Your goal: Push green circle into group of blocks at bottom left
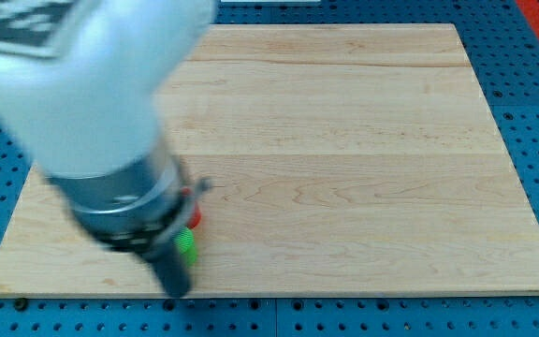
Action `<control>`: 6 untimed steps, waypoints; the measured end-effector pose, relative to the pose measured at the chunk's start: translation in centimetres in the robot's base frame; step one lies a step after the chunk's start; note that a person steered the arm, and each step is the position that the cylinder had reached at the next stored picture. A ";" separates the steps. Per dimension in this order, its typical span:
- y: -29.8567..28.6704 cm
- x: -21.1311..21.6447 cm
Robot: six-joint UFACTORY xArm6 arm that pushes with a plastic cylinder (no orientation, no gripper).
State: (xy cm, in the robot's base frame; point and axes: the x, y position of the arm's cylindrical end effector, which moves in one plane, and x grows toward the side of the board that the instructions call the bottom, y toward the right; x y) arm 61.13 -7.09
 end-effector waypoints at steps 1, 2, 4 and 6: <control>3.9 -1.3; 0.0 0.6; -3.8 -1.0; -5.9 -5.8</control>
